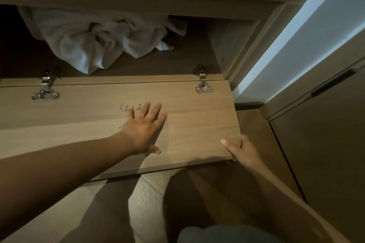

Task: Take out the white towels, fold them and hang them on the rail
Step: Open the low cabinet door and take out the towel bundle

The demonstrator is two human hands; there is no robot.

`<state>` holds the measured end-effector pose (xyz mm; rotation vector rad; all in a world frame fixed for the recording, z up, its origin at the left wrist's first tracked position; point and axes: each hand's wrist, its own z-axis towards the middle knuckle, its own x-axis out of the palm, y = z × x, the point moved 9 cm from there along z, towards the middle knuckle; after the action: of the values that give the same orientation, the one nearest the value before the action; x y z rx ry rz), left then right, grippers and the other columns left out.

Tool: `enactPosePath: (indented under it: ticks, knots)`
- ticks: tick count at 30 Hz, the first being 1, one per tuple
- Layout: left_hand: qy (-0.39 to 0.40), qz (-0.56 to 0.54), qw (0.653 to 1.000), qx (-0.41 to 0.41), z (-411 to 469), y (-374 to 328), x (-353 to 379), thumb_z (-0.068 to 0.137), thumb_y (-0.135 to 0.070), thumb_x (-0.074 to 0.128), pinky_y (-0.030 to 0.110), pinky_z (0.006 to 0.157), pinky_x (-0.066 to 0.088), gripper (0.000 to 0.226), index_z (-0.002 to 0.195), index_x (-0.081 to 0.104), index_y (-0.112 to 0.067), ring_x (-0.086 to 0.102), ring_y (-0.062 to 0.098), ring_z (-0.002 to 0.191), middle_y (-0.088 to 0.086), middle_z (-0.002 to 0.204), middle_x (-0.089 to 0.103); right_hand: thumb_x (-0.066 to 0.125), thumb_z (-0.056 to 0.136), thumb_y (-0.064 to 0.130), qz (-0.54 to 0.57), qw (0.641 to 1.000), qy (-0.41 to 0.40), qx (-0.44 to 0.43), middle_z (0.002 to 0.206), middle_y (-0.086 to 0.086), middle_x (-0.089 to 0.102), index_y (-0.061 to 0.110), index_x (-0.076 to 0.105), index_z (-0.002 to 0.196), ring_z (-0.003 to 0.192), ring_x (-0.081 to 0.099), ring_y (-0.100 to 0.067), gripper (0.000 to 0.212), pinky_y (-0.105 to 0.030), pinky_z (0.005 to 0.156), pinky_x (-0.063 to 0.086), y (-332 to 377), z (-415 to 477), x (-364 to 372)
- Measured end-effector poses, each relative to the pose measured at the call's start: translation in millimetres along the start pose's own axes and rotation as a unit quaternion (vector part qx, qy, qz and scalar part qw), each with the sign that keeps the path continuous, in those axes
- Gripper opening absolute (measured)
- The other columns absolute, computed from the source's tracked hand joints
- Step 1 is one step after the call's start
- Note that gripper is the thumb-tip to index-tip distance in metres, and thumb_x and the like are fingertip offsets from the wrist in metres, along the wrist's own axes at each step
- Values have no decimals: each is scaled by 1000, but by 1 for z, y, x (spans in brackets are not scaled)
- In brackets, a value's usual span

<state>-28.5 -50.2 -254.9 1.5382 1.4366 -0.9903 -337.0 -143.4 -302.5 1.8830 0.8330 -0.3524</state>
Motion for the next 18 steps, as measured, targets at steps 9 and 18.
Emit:
enactPosePath:
  ticks: [9, 18]
  knots:
    - [-4, 29, 999, -26, 4, -2, 12, 77, -69, 60, 65, 114, 11, 116, 152, -16, -22, -19, 40, 146, 11, 158, -28, 73, 75, 60, -11, 1000, 11, 19, 102, 18, 56, 30, 47, 127, 92, 56, -4, 65, -25, 68, 48, -16, 14, 12]
    - [-6, 23, 1000, -18, 2, -2, 11, 80, -68, 59, 65, 115, 8, 115, 152, -18, -22, -21, 40, 145, 11, 158, -30, 74, 75, 54, -236, 960, -126, -80, 120, 11, 54, 36, 51, 123, 98, 54, -7, 57, -30, 80, 51, 45, -3, -17]
